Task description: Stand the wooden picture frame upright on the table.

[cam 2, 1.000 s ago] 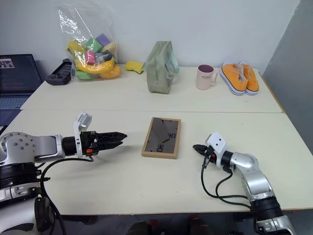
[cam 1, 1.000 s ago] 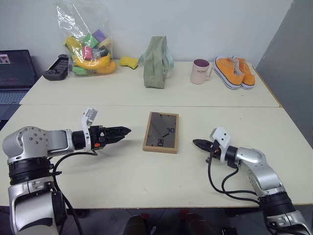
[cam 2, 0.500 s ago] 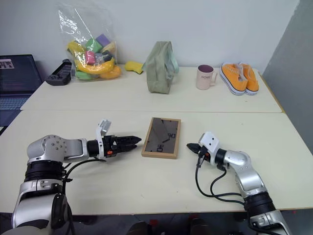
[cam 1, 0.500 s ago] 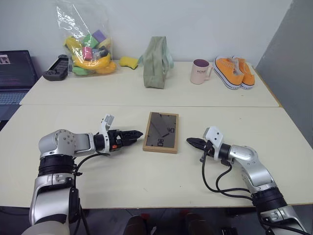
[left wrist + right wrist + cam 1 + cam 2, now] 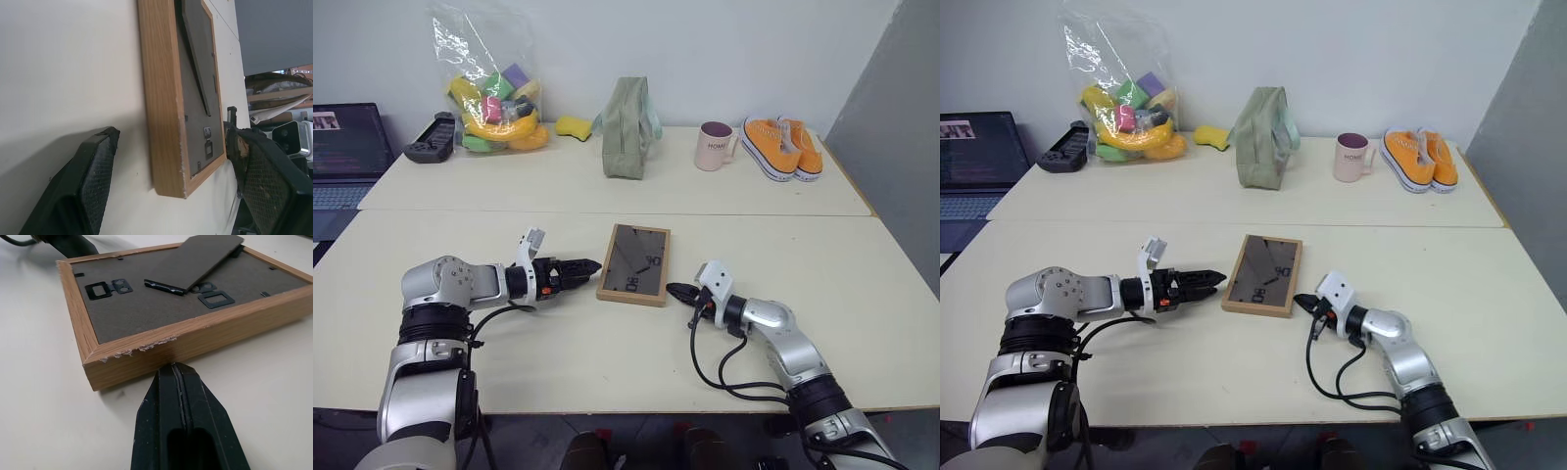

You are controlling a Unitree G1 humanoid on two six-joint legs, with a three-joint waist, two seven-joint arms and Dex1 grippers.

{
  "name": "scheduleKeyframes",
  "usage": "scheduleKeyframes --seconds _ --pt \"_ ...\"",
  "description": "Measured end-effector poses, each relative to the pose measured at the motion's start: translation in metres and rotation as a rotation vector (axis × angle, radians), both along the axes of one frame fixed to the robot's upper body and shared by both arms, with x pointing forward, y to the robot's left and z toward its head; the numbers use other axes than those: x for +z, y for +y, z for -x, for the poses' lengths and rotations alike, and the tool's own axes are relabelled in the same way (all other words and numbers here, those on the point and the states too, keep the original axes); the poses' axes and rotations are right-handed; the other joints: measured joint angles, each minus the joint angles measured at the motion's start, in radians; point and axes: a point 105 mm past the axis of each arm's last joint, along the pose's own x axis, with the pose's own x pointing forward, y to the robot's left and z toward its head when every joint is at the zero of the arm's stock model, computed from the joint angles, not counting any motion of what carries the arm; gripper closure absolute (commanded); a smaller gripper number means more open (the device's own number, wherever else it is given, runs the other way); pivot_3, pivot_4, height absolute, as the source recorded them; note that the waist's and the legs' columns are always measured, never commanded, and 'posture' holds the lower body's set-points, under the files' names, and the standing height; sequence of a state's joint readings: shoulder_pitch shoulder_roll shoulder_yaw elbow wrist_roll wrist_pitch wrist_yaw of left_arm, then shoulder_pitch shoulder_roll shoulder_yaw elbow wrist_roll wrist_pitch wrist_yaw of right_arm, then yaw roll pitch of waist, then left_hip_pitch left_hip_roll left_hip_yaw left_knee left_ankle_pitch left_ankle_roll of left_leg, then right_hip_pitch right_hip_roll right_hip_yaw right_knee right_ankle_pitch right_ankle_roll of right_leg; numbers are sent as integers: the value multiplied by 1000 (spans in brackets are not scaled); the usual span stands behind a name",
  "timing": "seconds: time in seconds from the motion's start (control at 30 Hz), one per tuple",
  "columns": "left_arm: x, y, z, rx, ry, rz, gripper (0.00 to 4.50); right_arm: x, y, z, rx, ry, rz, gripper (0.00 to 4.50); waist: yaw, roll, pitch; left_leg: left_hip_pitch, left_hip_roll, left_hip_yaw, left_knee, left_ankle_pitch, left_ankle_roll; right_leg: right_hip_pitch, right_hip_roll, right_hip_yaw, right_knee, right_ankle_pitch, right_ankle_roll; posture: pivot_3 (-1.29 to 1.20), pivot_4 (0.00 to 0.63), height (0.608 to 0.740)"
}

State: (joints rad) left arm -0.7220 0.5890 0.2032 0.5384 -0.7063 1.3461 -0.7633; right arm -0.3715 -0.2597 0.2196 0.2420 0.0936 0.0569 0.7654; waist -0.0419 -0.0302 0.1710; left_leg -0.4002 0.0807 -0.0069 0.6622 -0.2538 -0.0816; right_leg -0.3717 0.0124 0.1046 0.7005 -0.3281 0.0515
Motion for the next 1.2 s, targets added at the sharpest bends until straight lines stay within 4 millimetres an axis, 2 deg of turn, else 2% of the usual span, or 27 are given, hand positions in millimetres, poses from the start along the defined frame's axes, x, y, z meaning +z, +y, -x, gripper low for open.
scheduleKeyframes --seconds 0.27,0.6,1.13,1.2 --pt "0 0 0 1 0 7 749 0 12 4 16 3 -29 4500 0 0 0 0 0 -2 0 0 -1 0 0 -2 0 0 0 0 150 740" --pt "0 0 -1 1 2 10 749 5 36 12 69 21 -75 4500 0 0 0 0 0 -3 -1 1 -2 0 0 -3 0 0 0 0 150 740" --pt "0 1 -2 3 10 21 749 1 36 13 80 18 -57 4500 0 1 0 -1 0 -4 -1 1 -2 0 0 -4 -1 0 0 0 150 740" --pt "0 1 -2 3 11 23 1033 2 36 14 80 18 -57 4500 0 1 0 -1 0 -4 -1 1 -3 0 0 -4 -1 0 0 0 150 740"
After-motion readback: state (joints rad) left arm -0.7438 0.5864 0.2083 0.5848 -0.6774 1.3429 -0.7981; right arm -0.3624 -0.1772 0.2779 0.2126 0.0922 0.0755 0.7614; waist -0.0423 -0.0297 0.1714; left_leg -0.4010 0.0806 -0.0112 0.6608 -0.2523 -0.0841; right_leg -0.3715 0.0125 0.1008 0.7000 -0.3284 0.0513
